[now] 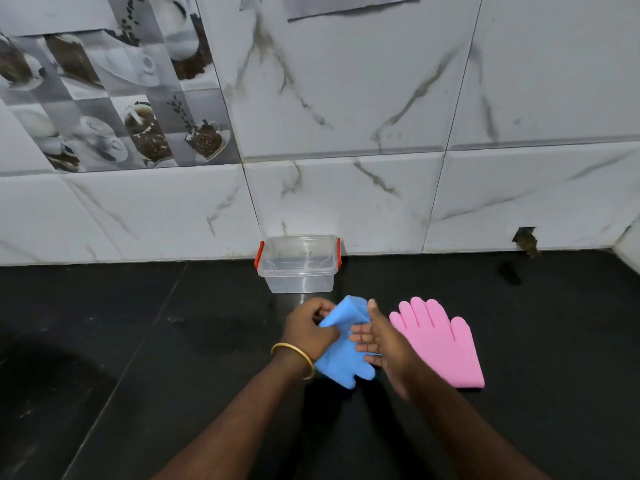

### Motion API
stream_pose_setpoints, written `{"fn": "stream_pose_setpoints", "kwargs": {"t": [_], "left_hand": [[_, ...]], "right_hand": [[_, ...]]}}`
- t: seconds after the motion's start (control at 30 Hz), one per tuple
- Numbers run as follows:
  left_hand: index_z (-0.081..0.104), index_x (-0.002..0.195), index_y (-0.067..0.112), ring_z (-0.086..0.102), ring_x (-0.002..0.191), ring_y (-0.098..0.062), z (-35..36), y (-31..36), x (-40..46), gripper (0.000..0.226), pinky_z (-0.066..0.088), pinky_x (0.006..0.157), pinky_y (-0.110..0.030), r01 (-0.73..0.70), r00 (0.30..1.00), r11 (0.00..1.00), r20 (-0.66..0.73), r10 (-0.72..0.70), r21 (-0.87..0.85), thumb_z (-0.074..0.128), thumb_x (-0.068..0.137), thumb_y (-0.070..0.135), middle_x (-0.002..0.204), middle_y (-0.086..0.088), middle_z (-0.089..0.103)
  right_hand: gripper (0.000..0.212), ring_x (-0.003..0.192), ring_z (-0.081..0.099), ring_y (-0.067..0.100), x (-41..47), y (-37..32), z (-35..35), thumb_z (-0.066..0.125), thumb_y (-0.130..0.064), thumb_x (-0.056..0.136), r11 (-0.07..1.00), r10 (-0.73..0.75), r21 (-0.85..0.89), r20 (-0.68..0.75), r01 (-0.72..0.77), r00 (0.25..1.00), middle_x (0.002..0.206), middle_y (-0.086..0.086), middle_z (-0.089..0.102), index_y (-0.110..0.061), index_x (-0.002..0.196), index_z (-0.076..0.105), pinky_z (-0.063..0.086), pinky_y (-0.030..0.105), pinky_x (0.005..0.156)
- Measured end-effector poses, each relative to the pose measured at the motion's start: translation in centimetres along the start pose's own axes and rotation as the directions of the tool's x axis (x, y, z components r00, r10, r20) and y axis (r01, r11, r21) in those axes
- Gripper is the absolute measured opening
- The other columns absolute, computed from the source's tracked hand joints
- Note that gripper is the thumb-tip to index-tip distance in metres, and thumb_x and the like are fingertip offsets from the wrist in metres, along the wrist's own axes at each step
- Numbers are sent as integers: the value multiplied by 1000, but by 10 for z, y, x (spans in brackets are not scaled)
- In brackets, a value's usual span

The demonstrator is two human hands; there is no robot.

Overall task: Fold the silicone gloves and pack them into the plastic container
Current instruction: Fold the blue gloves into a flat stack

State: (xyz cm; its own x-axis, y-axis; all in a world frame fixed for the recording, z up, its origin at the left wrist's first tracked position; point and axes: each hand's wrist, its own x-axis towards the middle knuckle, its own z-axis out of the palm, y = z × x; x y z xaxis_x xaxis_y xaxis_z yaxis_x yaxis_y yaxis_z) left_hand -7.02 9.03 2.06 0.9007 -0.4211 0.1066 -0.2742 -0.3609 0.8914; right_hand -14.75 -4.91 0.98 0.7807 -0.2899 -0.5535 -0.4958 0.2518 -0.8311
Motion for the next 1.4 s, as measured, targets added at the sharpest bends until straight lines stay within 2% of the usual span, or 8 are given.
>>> {"fn": "stream_pose_setpoints", "kwargs": {"t": [0.13, 0.3, 0.47, 0.6, 0.67, 0.9, 1.17, 1.4], "left_hand": [[72, 80, 15, 64, 76, -18, -26, 18, -10, 18, 50, 70, -30, -535, 845, 807, 162, 510, 250, 68, 65, 4, 80, 1, 70], [72, 99, 20, 65, 91, -14, -77, -6, -24, 28, 49, 85, -32, -632, 770, 746, 281, 572, 210, 75, 70, 20, 97, 7, 69], [63, 99, 30, 62, 96, -10, -118, -52, -43, 45, 52, 89, -33, 231, 973, 956, 19, -231, -181, 68, 70, 65, 106, 7, 64], [71, 109, 14, 70, 82, -26, -160, -91, -44, 53, 54, 67, -32, 892, 452, 330, 588, -671, -309, 70, 75, 55, 92, -9, 72], [67, 119, 3, 72, 76, -29, -183, -105, -40, 49, 56, 59, -32, 864, 483, 219, 627, -611, -453, 73, 76, 27, 95, -15, 73], [60, 122, 8, 72, 97, -31, -242, -128, -4, 60, 60, 71, -39, 277, 931, 594, 59, -360, -755, 79, 64, 5, 110, -14, 74], [61, 115, -4, 67, 92, -38, -224, -197, -34, 47, 54, 88, -52, 588, 726, 622, -2, -688, -517, 67, 72, -22, 101, -23, 70], [63, 108, 3, 67, 92, -34, -227, -198, -22, 43, 55, 81, -42, 597, 751, 726, -81, -656, -342, 68, 73, -20, 98, -16, 70]], "right_hand": [[67, 81, 69, 21, -18, -24, 8, 60, -66, 82, 949, 31, 307, 123, -68, 992, 93, 12, 73, -5, 109, 71, 57, 34, 71], [33, 71, 73, 19, -22, -24, 53, 66, -15, 86, 940, -30, 340, 101, -7, 994, 92, 13, 76, 0, 116, 66, 56, 28, 56], [30, 82, 74, 26, -23, -9, 102, 65, -8, 85, 964, -47, 263, 67, 28, 997, 99, 17, 76, 0, 114, 66, 57, 31, 59], [33, 101, 71, 33, -22, 0, 143, 66, -11, 85, 962, -3, 269, 140, -35, 990, 109, 18, 74, -3, 117, 65, 58, 37, 72], [35, 106, 69, 35, -20, -3, 166, 66, -11, 86, 967, 10, 248, 174, -54, 985, 112, 18, 73, -2, 120, 64, 57, 36, 71], [41, 111, 67, 34, 0, -18, 222, 60, 4, 86, 949, -191, 300, 314, 94, 930, 121, 13, 70, -8, 125, 61, 53, 51, 97], [33, 85, 66, 10, 39, 67, 253, 63, 7, 84, 981, -93, -171, 2, 92, 996, 109, 9, 67, -7, 113, 56, 53, 15, 59], [33, 93, 67, 10, 50, 71, 249, 72, -9, 83, 942, -65, -328, 42, 76, 997, 107, -1, 66, -22, 107, 54, 57, 20, 68]]}}
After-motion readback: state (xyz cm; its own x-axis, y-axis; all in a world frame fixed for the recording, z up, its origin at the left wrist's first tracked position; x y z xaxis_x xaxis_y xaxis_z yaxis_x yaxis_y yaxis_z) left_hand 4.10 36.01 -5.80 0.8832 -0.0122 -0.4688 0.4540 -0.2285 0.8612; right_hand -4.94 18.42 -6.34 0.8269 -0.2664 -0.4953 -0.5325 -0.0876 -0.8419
